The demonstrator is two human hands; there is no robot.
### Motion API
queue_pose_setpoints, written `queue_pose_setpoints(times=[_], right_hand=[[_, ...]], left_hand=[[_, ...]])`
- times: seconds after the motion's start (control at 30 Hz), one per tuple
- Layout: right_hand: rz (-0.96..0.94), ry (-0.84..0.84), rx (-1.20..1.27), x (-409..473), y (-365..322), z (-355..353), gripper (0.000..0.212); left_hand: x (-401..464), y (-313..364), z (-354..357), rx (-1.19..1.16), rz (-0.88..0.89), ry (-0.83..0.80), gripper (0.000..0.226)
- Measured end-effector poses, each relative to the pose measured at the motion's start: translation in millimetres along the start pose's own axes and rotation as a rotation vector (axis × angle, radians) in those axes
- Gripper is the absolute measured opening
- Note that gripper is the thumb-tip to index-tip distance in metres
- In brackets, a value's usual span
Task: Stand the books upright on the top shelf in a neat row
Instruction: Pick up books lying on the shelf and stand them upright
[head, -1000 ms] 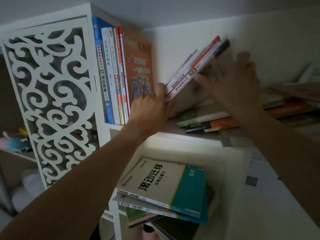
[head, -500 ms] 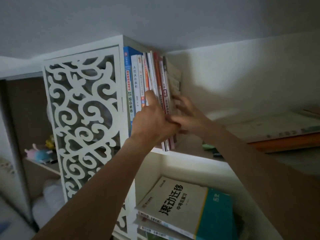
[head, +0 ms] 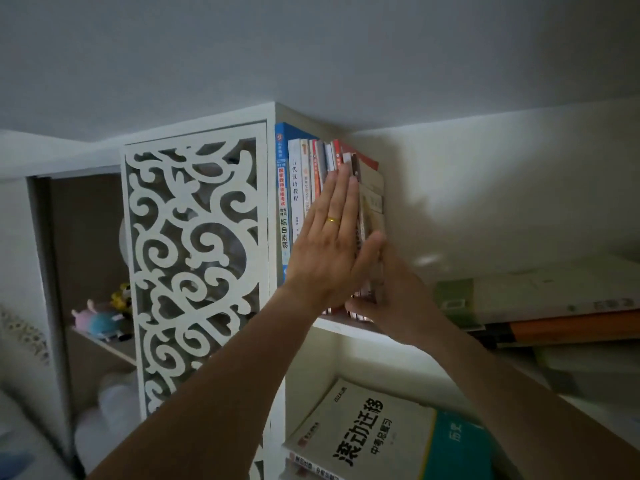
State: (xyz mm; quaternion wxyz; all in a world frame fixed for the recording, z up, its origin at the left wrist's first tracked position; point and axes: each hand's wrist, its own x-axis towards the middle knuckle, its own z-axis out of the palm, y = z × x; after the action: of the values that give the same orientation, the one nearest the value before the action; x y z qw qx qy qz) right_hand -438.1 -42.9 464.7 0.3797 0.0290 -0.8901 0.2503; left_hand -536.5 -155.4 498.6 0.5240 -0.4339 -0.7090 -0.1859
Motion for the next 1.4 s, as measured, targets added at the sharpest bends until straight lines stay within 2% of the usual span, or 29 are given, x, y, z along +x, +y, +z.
queue_pose_setpoints(times=[0.07, 0.2, 0.27, 0.37, 0.53, 0.6, 0.7, 0.77, 0.87, 0.93, 1.0, 1.07, 1.13, 1.23, 1.3, 1.4], right_hand=[[0.028, 0.021, -0.020, 5, 4, 0, 0.099], [0.052, -0.025, 0.044, 5, -1, -4, 0.122], [0.047, -0.074, 0.065, 1, -2, -5, 0.125], [0.110, -0.153, 0.121, 1, 1, -10, 0.127], [0.156, -0.146, 0.133, 12, -1, -8, 0.131], [0.146, -0.130, 0.135, 10, -3, -3, 0.129], [0.096, -0.108, 0.124, 7, -7, 6, 0.134], [0.100, -0.088, 0.133, 9, -13, 12, 0.135], [0.041, -0.102, 0.149, 18, -12, 19, 0.134], [0.043, -0.136, 0.142, 22, -6, 19, 0.132], [0.093, -0.134, 0.163, 19, -7, 14, 0.124], [0.075, -0.023, 0.200, 21, -17, 5, 0.103], [0.018, 0.123, 0.269, 31, -31, -4, 0.081], [0.019, 0.133, 0.364, 54, -43, -7, 0.053], [-0.021, 0.156, 0.309, 63, -36, 2, 0.050], [-0.042, 0.222, 0.181, 75, -21, 14, 0.056]], left_hand=[[4, -8, 6, 0.061, 0.010, -0.027, 0.079], [0, -16, 2, 0.048, 0.035, 0.033, 0.078], [-6, -22, 2, 0.076, -0.019, 0.072, 0.077], [-8, -33, 8, 0.118, 0.006, 0.043, 0.075], [-3, -37, 9, 0.077, 0.010, 0.032, 0.076], [-15, -35, 9, 0.002, -0.087, 0.067, 0.081], [-46, -24, 15, -0.329, -0.362, 0.080, 0.091], [-55, -12, 22, -0.489, -0.465, 0.073, 0.092], [-49, -8, 31, -0.459, -0.557, 0.062, 0.099], [-47, -11, 31, -0.415, -0.540, 0.021, 0.102], [-50, -15, 24, -0.359, -0.510, 0.021, 0.093], [-51, -18, 12, -0.204, -0.382, 0.140, 0.074], [-38, -27, 1, -0.073, -0.191, 0.189, 0.062], [-16, -45, 1, -0.002, 0.009, 0.191, 0.058], [-10, -53, 10, 0.022, 0.094, 0.182, 0.057], [-10, -58, 20, 0.058, 0.082, 0.182, 0.059]])
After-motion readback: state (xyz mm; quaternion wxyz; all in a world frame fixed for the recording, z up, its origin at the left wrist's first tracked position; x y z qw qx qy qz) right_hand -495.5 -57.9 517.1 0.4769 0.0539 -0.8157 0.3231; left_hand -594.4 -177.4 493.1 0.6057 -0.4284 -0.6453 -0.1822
